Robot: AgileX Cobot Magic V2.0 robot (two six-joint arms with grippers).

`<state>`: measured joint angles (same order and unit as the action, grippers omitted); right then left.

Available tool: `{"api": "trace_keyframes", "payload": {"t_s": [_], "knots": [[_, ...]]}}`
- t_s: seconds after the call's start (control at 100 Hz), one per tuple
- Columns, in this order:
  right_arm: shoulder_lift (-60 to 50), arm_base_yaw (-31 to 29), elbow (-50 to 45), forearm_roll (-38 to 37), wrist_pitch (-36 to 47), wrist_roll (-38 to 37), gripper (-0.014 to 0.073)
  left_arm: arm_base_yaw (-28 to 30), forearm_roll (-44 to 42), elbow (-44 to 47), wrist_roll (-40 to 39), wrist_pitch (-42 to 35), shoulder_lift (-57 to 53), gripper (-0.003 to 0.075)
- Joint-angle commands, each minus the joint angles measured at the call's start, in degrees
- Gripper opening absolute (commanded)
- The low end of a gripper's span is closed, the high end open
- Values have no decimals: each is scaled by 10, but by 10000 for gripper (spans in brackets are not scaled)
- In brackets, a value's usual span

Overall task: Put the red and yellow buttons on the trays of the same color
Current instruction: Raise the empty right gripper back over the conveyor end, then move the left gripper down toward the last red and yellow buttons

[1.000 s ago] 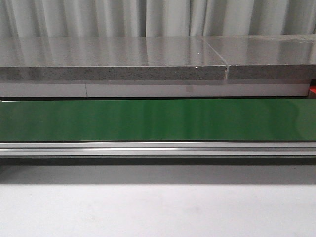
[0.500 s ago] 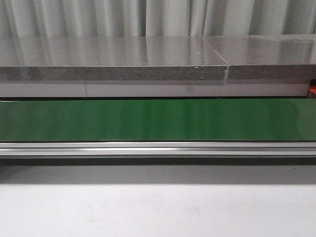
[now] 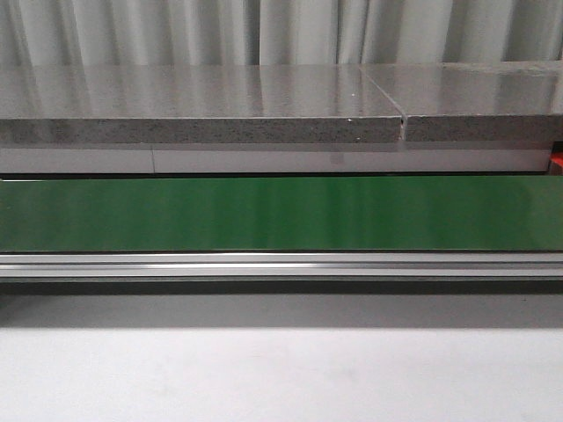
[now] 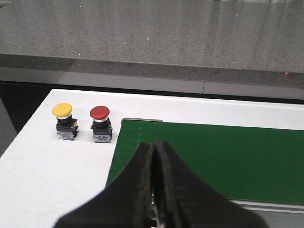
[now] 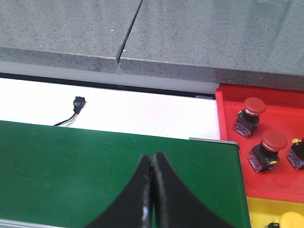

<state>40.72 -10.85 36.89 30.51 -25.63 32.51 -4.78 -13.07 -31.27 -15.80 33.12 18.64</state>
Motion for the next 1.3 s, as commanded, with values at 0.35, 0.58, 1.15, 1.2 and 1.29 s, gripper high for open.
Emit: {"api": "trace_keyframes", "payload": {"t_s": [0.35, 0.58, 1.15, 1.2, 1.29], "knots": [[-3, 0, 20, 9, 30, 6, -67, -4, 0, -15, -1, -35, 6, 656], [-3, 0, 20, 9, 29, 6, -67, -3, -1, -21, -6, -57, 18, 647], [-3, 0, 20, 9, 29, 6, -67, 84, -28, -260, -118, -51, 402, 640], [-3, 0, 20, 9, 29, 6, -67, 97, -21, -279, -118, -51, 438, 640], [-3, 0, 20, 9, 29, 6, -67, 119, -15, -312, -118, -51, 503, 640]]}}
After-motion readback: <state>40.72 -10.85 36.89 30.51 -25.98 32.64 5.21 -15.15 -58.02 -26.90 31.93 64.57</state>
